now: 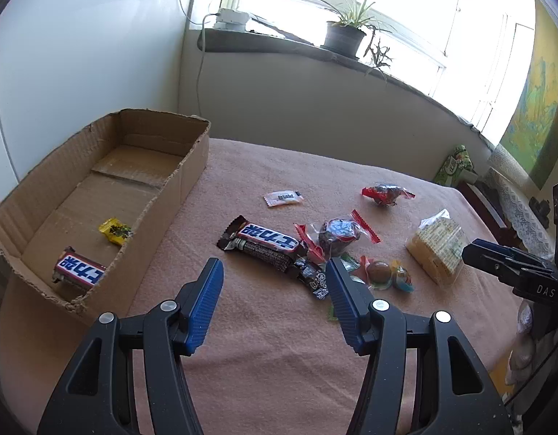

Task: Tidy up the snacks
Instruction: 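Withdraw both tools from the box and move them to the bagged bread loaf, then clamp the bagged bread loaf between the left and right grippers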

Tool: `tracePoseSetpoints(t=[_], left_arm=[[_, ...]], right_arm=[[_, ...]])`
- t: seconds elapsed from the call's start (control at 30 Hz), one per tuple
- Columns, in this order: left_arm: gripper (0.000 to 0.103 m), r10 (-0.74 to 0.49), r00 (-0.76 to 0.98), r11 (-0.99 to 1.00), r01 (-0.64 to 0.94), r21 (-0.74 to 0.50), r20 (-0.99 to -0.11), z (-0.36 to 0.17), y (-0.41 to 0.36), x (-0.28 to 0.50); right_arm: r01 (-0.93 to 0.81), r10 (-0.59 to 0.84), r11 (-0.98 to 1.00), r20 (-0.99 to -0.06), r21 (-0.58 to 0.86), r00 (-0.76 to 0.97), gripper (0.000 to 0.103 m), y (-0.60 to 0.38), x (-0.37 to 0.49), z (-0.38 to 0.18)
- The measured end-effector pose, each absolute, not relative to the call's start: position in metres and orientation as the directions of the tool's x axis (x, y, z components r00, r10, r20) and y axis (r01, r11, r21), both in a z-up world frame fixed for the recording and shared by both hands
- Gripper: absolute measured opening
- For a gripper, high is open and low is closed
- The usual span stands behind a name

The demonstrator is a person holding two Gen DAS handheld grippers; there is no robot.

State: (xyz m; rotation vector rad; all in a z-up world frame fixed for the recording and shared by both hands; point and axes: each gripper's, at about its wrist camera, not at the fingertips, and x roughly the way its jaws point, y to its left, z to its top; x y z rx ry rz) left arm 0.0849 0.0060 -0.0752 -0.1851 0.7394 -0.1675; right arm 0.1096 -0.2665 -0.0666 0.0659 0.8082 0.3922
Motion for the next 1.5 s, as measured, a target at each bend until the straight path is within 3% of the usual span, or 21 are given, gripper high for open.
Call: tracePoseSetpoints(t=[0.17,0.33,0.4,0.43,0.67,1.0,1.5], left_arm=[[0.058,-0.248,0.707,0.965,0.118,-0.236,-0.662,-0.078,-0.016,0.093],[0.066,-0.295,0.681,0.954,0.165,-0.251,-0.671,-0.079,-0.043,0.099],[0.067,-0.316,0.673,0.948,0.191,-0.255,-0.669,-0.079,-0.057,0.101],[0.068,-0.325,0.669,0.945,0.203,-0.255,-0.669,-0.079,-0.064,0.102],[0.075,-0.429,0.611,0.903,0.284,-0.321,-0.666,-0.083,-0.111,0.112],[0.075,-0.509,0.511,0.86,0.333,-0.387,-0.693,-0.101,-0.16,0.134],[0.073,-0.555,0.44,0.83,0.339,-0.442,-0.705,-0.116,-0.179,0.155]], right_arm=[[-0.264,0.333,0.942,-0.692,0.21,0.641,0.071,-0.296,0.117,-0.07],[-0.237,0.301,0.953,-0.701,0.191,0.646,0.072,-0.317,0.128,-0.074],[-0.221,0.283,0.958,-0.708,0.181,0.648,0.087,-0.325,0.133,-0.076],[-0.216,0.281,0.959,-0.706,0.183,0.65,0.089,-0.331,0.135,-0.078],[-0.224,0.321,0.947,-0.719,0.23,0.617,0.089,-0.363,0.156,-0.089],[-0.241,0.45,0.893,-0.737,0.381,0.504,0.089,-0.383,0.191,-0.116],[-0.283,0.559,0.829,-0.736,0.482,0.383,0.089,-0.371,0.214,-0.134]])
